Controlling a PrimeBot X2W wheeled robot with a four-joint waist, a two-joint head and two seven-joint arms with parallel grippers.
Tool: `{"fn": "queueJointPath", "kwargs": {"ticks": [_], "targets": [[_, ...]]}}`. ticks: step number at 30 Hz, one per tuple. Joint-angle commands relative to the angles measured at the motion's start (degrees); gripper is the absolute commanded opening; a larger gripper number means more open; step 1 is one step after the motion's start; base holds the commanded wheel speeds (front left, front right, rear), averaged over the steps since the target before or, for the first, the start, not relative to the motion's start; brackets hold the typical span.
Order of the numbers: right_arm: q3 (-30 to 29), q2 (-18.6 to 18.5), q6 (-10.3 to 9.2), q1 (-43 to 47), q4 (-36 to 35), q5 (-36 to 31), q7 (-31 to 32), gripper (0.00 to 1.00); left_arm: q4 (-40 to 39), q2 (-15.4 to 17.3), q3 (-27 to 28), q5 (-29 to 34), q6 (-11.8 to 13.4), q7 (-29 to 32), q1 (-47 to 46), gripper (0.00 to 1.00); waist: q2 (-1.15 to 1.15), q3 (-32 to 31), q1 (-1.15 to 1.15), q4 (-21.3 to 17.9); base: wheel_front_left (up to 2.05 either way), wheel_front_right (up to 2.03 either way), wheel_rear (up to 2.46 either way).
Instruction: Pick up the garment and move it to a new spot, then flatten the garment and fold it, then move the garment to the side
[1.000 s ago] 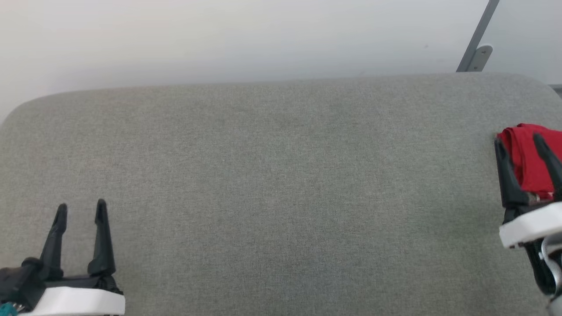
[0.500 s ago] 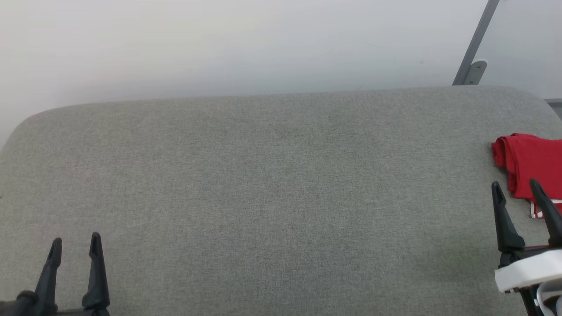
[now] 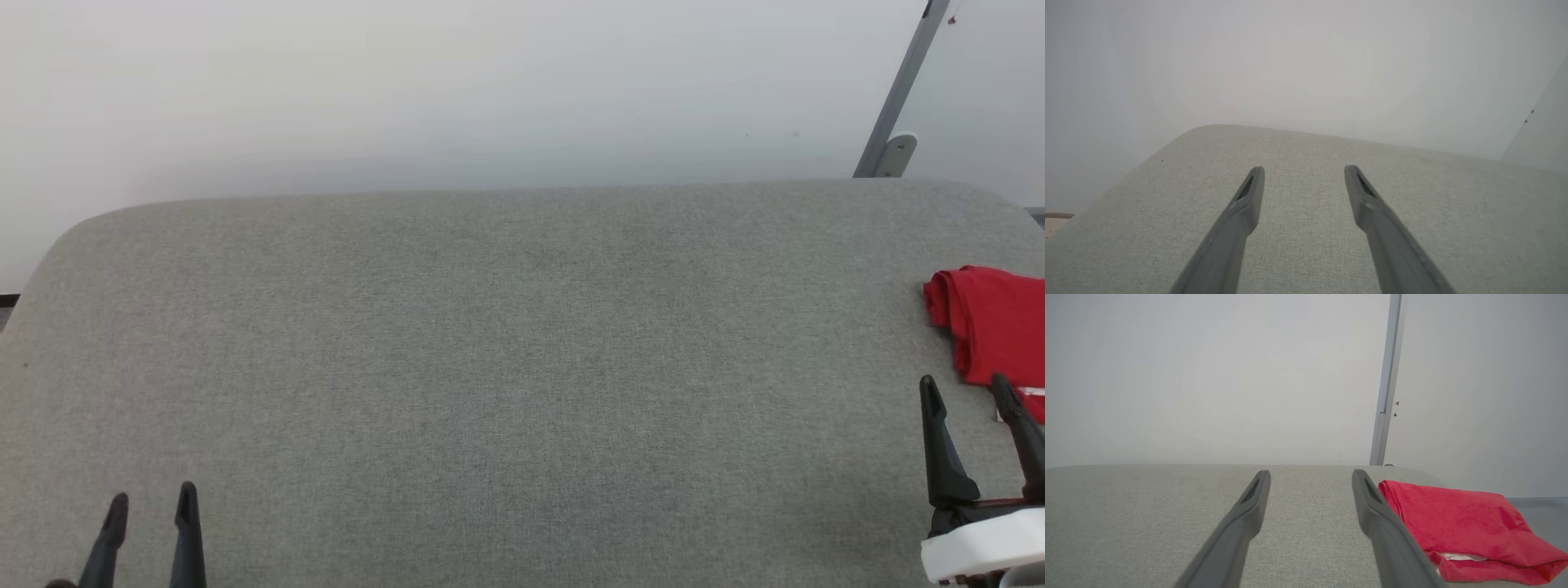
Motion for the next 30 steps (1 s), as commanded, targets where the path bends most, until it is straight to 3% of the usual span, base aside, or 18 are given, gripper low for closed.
{"fn": "queueJointPath", "kwargs": {"ticks": [1,30], "targets": [[-0.28,0.20,-0.02,0.62,-0.41,0.15,-0.28,1.00,0.07,0.00,-0.19,-0.73,-0.11,-0.25,0.70,1.00,0.00,-0.10,0.00,0.20,0.00,0.00,0.00],[-1.30,2.26,-0.02,3.40,-2.06,0.37,-0.28,1.00,0.02,1.33,-3.01,-0.91,-0.11,-0.25,0.37,1.00,0.00,0.01,0.00,1.72,0.00,0.00,0.00]]}}
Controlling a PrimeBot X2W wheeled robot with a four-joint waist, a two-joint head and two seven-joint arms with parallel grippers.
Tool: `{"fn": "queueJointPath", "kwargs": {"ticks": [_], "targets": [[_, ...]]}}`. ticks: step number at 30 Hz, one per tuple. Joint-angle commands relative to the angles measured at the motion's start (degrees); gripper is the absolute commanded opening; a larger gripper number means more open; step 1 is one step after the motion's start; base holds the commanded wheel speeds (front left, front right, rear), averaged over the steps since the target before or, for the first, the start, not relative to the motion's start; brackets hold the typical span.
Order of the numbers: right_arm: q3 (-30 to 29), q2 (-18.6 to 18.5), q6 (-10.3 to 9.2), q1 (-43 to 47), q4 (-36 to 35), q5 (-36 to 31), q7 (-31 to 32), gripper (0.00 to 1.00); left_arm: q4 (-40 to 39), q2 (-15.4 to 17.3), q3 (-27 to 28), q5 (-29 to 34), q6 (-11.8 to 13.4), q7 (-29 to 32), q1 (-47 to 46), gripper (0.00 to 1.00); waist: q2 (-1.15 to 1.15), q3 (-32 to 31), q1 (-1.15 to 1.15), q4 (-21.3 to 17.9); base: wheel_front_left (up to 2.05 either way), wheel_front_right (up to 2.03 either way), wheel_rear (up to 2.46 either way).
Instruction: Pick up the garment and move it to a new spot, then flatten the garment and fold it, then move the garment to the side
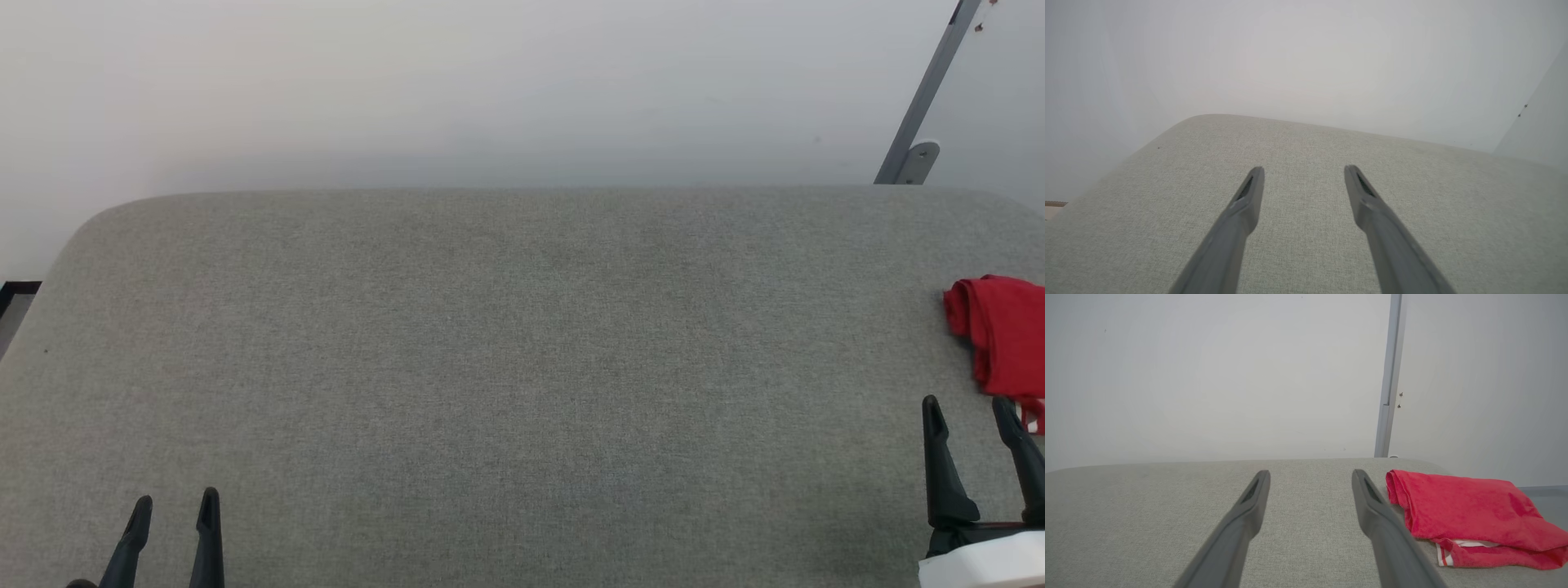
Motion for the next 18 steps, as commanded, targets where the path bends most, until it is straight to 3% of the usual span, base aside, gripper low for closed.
{"fn": "queueJointPath", "kwargs": {"ticks": [1,10,11,18], "targets": [[-0.07,0.25,-0.02,0.37,-0.27,0.30,-0.28,1.00,-0.11,0.18,-0.13,0.46,-0.11,-0.25,-0.47,1.00,0.00,0.02,0.00,0.05,0.00,0.00,0.00],[-0.24,0.52,-0.02,0.63,-0.23,0.04,-0.28,1.00,-0.03,0.45,-0.53,0.30,-0.11,-0.25,-0.60,1.00,0.00,-0.22,0.00,0.43,0.00,0.00,0.00],[-0.16,0.32,0.00,0.24,-0.02,0.26,0.01,0.00,0.04,0.24,-0.58,-0.04,0.00,0.01,-0.05,0.00,0.00,-0.22,0.00,0.43,0.00,0.00,0.00],[0.25,2.14,0.00,0.90,2.90,1.85,0.67,0.00,3.00,-2.00,-1.34,-1.55,0.01,0.51,0.10,0.00,0.00,-0.22,0.00,0.44,0.00,0.00,0.00]]}}
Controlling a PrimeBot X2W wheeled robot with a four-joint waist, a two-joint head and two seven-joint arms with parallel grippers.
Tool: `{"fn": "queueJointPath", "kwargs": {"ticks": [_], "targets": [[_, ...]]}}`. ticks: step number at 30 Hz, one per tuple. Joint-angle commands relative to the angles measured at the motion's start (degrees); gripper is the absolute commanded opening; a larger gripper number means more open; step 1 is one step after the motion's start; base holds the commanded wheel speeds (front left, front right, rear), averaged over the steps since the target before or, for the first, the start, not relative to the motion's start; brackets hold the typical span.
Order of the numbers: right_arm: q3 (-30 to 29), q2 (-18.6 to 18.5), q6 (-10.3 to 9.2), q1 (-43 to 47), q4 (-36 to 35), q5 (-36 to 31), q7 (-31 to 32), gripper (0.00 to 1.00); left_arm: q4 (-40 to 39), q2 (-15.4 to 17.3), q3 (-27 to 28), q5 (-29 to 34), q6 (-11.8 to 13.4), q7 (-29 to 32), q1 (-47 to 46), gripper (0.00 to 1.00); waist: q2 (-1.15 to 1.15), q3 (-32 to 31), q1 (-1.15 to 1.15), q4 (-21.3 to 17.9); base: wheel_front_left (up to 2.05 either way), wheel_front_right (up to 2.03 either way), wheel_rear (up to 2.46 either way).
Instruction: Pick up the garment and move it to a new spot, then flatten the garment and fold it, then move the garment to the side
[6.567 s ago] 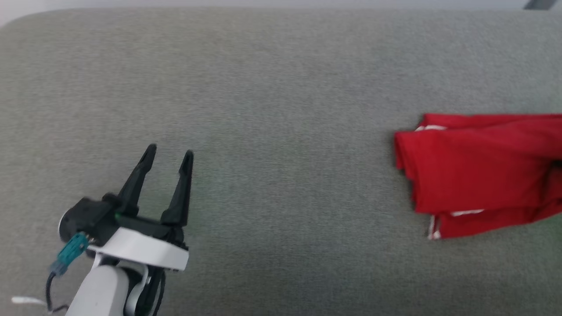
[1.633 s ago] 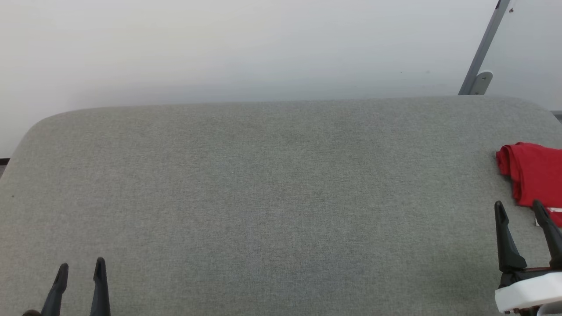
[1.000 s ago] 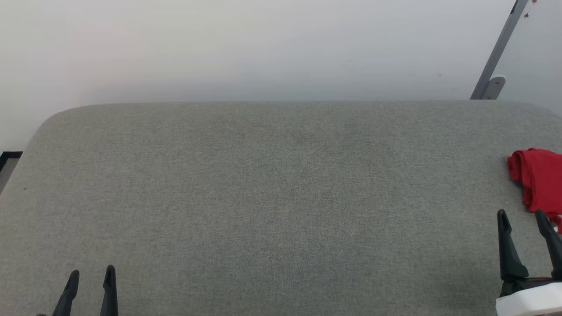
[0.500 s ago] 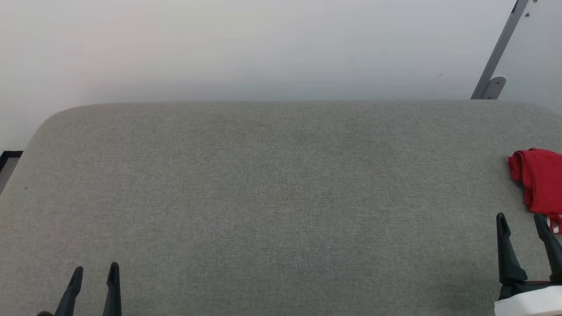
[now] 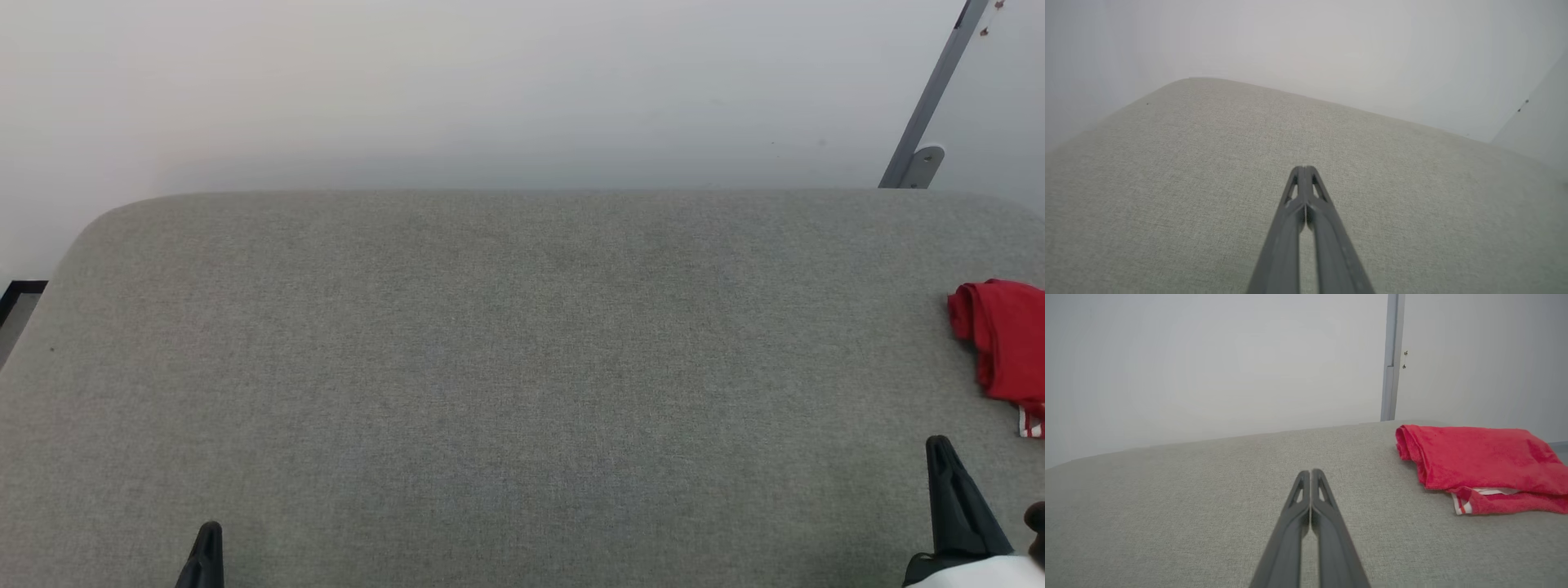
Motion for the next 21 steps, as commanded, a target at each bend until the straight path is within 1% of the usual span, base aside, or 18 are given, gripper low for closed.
{"fn": "queueJointPath", "kwargs": {"ticks": [1,5,6,21], "targets": [[-0.14,-0.12,0.00,-0.88,-0.46,2.40,0.61,0.00,-0.42,0.28,0.20,-2.30,0.02,0.56,-0.84,0.00,0.00,0.02,0.00,-0.02,0.00,0.00,0.00],[-0.12,0.31,0.00,-1.59,-0.19,6.52,1.80,0.00,0.13,-0.09,0.26,-6.21,0.02,1.65,-2.04,0.00,0.00,0.05,0.00,-0.07,0.00,0.00,0.00],[-0.10,0.51,0.00,-1.94,-0.07,8.52,2.36,0.00,0.41,-0.28,0.30,-8.10,0.02,2.17,-2.63,0.00,0.00,0.07,0.00,-0.10,0.00,0.00,0.00],[0.10,1.92,0.00,-4.23,0.78,22.05,6.14,0.00,2.31,-1.56,0.60,-20.76,-0.02,5.77,-6.64,0.00,0.00,0.21,0.00,-0.27,0.00,0.00,0.00]]}}
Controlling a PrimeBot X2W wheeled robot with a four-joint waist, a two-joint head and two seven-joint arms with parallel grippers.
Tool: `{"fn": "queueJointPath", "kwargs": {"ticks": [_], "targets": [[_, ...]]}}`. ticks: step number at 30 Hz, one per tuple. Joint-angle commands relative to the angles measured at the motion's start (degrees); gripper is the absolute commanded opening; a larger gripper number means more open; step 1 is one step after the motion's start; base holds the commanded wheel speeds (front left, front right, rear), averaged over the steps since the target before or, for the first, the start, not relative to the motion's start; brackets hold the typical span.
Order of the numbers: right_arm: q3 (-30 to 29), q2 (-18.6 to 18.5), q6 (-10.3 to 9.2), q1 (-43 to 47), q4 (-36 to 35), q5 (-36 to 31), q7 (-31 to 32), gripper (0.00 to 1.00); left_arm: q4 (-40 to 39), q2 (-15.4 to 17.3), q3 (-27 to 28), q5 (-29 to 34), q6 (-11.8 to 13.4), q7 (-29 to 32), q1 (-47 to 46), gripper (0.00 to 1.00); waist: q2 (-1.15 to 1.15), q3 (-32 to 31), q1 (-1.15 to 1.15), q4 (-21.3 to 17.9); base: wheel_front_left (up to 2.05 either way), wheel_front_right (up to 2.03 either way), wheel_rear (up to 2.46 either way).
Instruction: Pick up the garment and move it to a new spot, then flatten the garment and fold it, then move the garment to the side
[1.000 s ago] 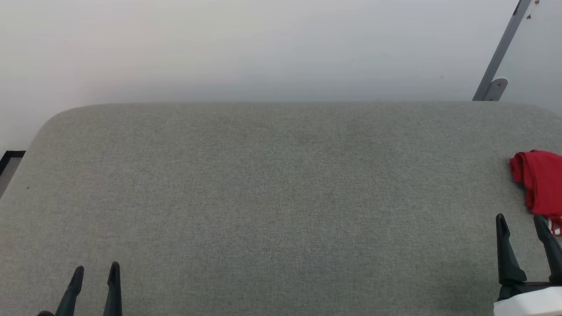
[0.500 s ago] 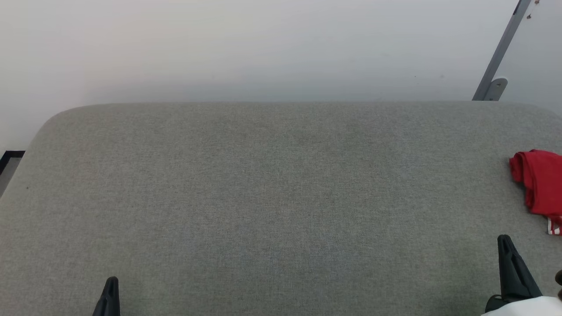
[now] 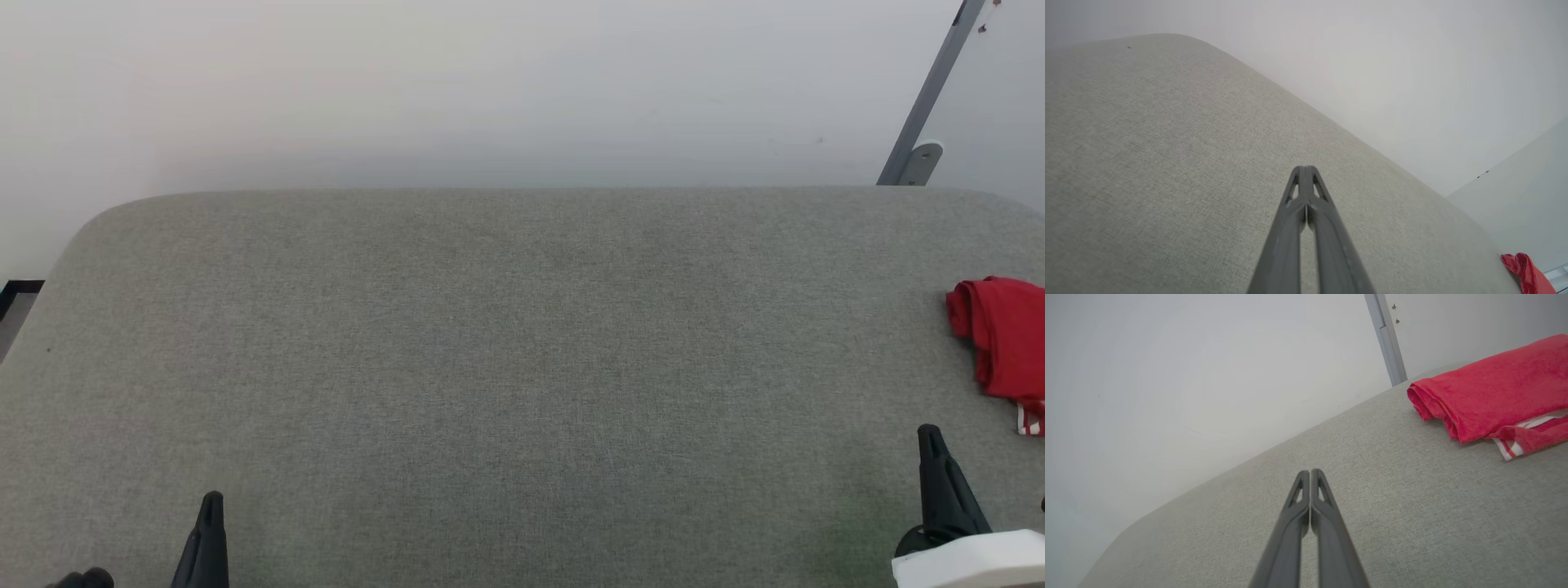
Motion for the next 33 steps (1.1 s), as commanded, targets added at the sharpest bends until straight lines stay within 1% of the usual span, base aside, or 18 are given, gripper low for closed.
{"fn": "queueJointPath", "kwargs": {"ticks": [1,11,12,13,33], "targets": [[-0.02,-0.06,0.00,-1.72,-0.63,2.46,0.72,0.00,-0.42,0.23,0.41,-2.26,-0.04,0.69,-1.79,0.00,0.00,0.01,0.00,-0.02,0.00,0.00,0.00],[0.07,0.75,0.00,-3.05,-0.10,10.19,2.93,0.00,0.47,-0.58,0.65,-9.46,-0.05,2.80,-3.99,0.00,0.00,0.11,0.00,-0.14,0.00,0.00,0.00],[0.07,0.75,0.00,-3.05,-0.10,10.19,2.93,0.00,0.47,-0.58,0.65,-9.46,-0.05,2.80,-3.99,0.00,0.00,0.11,0.00,-0.14,0.00,0.00,0.00],[0.08,0.91,0.00,-3.26,0.00,11.64,3.34,0.00,0.66,-0.73,0.70,-10.79,-0.06,3.19,-4.40,0.00,0.00,0.13,0.00,-0.17,0.00,0.00,0.00],[0.20,2.21,0.00,-5.35,0.91,24.00,6.88,0.00,2.19,-2.14,1.20,-22.17,-0.08,6.66,-7.98,0.00,0.00,0.31,0.00,-0.39,0.00,0.00,0.00]]}}
